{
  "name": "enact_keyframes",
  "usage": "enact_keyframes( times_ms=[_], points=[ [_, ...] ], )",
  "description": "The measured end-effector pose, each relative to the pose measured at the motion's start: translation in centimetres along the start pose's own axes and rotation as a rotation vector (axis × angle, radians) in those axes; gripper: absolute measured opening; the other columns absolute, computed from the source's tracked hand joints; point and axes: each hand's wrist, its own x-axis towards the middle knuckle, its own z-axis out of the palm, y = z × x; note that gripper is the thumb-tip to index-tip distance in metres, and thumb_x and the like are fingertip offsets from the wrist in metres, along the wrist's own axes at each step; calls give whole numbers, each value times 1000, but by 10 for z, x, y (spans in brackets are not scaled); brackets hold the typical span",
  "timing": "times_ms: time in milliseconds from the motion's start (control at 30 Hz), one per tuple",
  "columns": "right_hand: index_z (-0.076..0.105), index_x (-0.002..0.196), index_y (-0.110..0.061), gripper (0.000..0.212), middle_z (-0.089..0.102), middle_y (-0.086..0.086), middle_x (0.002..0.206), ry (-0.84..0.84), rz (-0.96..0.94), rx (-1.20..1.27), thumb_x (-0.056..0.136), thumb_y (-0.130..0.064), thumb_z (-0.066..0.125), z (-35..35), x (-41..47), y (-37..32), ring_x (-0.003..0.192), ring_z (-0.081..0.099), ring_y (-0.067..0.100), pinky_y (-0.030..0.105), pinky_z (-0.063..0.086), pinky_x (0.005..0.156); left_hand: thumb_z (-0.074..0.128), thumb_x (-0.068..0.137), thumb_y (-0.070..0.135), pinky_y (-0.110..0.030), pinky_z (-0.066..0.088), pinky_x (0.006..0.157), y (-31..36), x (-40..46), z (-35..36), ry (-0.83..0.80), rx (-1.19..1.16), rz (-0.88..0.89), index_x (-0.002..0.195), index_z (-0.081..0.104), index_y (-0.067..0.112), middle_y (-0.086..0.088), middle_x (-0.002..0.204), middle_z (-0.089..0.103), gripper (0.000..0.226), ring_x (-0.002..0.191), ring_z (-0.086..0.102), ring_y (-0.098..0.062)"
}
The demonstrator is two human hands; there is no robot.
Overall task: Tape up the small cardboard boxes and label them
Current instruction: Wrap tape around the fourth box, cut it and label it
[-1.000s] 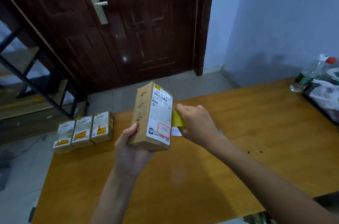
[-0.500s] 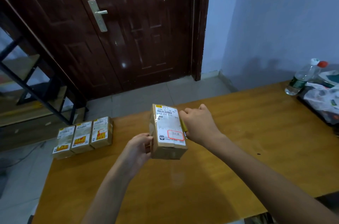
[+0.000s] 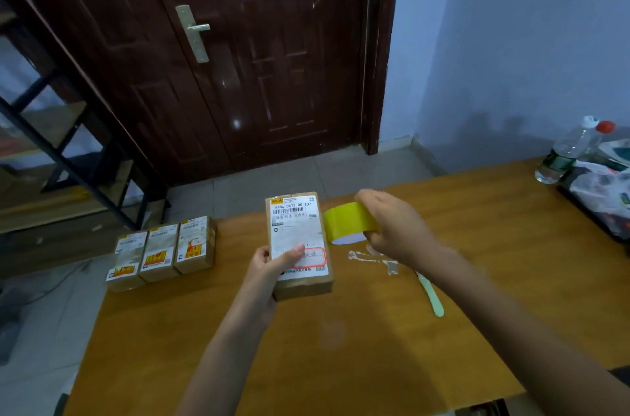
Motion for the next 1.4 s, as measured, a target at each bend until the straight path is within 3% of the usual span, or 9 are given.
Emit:
enact_keyframes(
  times_ms=[133,267,333,467,633,900,1067,1267,1400],
  points=[
    [50,100,-16,30,56,0,93,77,-34,-105,73,-6,56,-14,1,-3,81,54,23,36,41,55,85,56,28,-30,58,58,-4,-2,0,44,23,17,120,50,10,-12,101,74,75,85,74,-27],
    [53,99,-18,36,54,-1,86,208,-176,-367,65,-11,64,-42,6,-8,73,52,21,31,35,58,84,55,29,-27,57,58,-6,0,1,119,125,77,106,48,23,-9,105,70,63,78,74,-19],
    [52,100,-19,33,55,-1,89,159,-139,-398,68,-12,60,-45,3,-7,77,53,23,32,35,61,83,56,29,-26,57,56,-1,0,2,99,102,92,104,49,24,-9,103,71,60,78,75,-20],
    [48,105,-19,32,54,-2,95,23,-44,-463,75,-9,51,-27,-7,3,85,52,22,33,36,70,84,59,24,-28,57,56,6,-6,1,4,3,36,120,55,10,-11,99,75,69,83,74,-26],
    [53,101,-15,34,56,1,87,28,-33,-483,69,-5,55,-15,-10,8,78,55,25,35,38,67,81,62,24,-30,59,59,4,-11,3,-70,-36,7,126,55,3,-17,108,72,72,89,72,-29],
    [55,90,-14,30,54,2,77,60,-24,-433,63,0,55,-7,-17,3,68,51,26,33,31,59,82,68,14,-30,59,57,2,-16,0,-128,-85,1,126,55,1,-17,103,72,66,81,73,-27],
    [52,83,-15,29,49,1,70,46,-15,-360,60,3,58,0,-22,-4,60,47,25,32,29,55,88,53,21,-30,60,58,-1,-20,1,-207,-163,36,123,55,0,-17,100,72,81,80,73,-27],
    [49,80,-15,32,43,0,67,76,-32,-289,58,7,56,5,-21,-15,56,37,22,30,26,53,66,74,16,-31,60,60,-2,-21,-1,-322,-211,82,121,55,3,-15,97,72,51,80,72,-26],
    [47,85,-16,31,43,-1,70,52,-48,-273,66,8,52,13,-18,-21,59,42,19,31,36,55,59,78,16,-31,59,58,-6,-20,2,-355,-238,81,119,57,5,-14,96,72,43,77,72,-24]
  ],
)
